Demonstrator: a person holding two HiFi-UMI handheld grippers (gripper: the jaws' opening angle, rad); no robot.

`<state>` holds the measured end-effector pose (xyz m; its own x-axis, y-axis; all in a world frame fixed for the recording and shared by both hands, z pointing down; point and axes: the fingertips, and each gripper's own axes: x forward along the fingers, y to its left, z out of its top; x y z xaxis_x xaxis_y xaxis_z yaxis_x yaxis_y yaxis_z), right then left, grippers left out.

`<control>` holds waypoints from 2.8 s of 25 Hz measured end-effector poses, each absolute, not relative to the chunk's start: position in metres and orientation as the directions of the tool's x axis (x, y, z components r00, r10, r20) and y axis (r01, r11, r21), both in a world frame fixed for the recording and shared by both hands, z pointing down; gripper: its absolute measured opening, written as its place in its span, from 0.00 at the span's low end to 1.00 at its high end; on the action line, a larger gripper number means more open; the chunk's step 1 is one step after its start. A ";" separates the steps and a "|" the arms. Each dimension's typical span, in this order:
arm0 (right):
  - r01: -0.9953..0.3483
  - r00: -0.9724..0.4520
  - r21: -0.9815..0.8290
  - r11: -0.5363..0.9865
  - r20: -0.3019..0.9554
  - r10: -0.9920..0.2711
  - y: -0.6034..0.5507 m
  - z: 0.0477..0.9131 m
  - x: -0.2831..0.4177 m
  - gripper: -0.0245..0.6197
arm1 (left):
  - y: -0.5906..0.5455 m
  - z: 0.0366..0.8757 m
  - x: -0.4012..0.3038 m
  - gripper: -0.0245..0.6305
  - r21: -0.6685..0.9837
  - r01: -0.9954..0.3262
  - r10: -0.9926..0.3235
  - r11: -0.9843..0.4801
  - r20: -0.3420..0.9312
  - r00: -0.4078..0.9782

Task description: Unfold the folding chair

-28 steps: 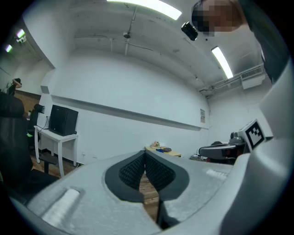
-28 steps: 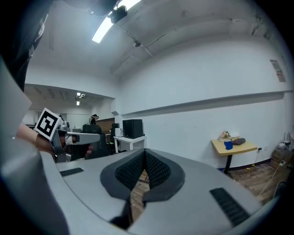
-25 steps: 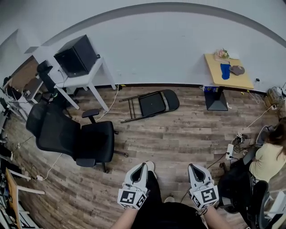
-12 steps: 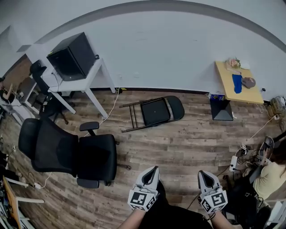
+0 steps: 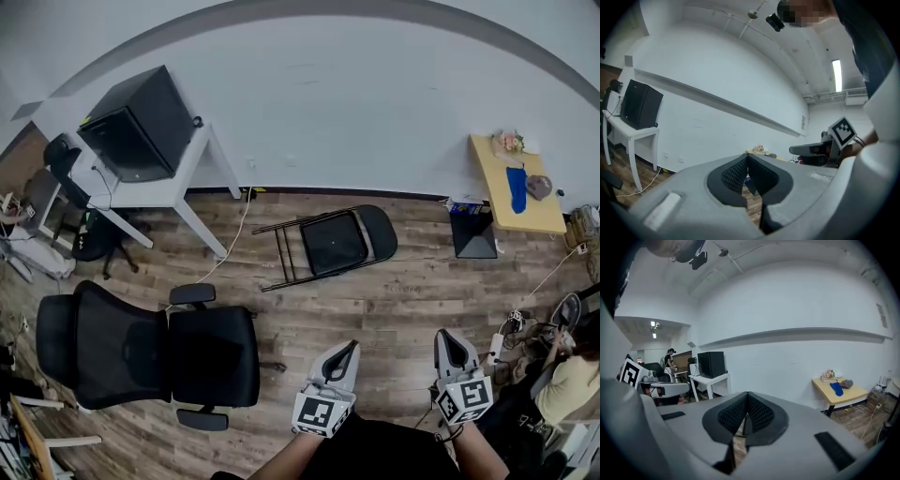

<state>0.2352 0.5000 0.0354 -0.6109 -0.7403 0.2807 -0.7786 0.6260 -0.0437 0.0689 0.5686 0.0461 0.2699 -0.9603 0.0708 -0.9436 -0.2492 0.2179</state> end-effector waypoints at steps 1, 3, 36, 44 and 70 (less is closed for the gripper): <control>-0.780 -0.610 -0.047 0.624 0.281 -0.741 0.491 0.035 0.225 0.04 | 0.561 0.046 0.059 0.06 0.224 -0.941 -0.959 -0.252 0.072 0.274; -0.782 -0.607 -0.051 0.622 0.289 -0.740 0.478 0.037 0.207 0.04 | 0.549 0.048 0.041 0.06 0.227 -0.938 -0.955 -0.263 0.078 0.286; -0.659 -0.736 -0.125 0.742 0.310 -0.601 0.328 0.084 0.155 0.04 | 0.424 0.105 -0.005 0.06 0.259 -0.959 -0.964 -0.118 0.202 0.173; -0.618 -0.769 -0.184 0.764 0.342 -0.539 0.185 0.111 0.176 0.04 | 0.281 0.136 -0.016 0.06 0.402 -0.914 -0.944 0.056 0.320 0.083; -0.731 -0.651 -0.260 0.631 0.541 -0.532 -0.036 0.248 0.138 0.04 | 0.053 0.262 -0.070 0.06 0.356 -0.932 -0.874 -0.065 0.431 0.225</control>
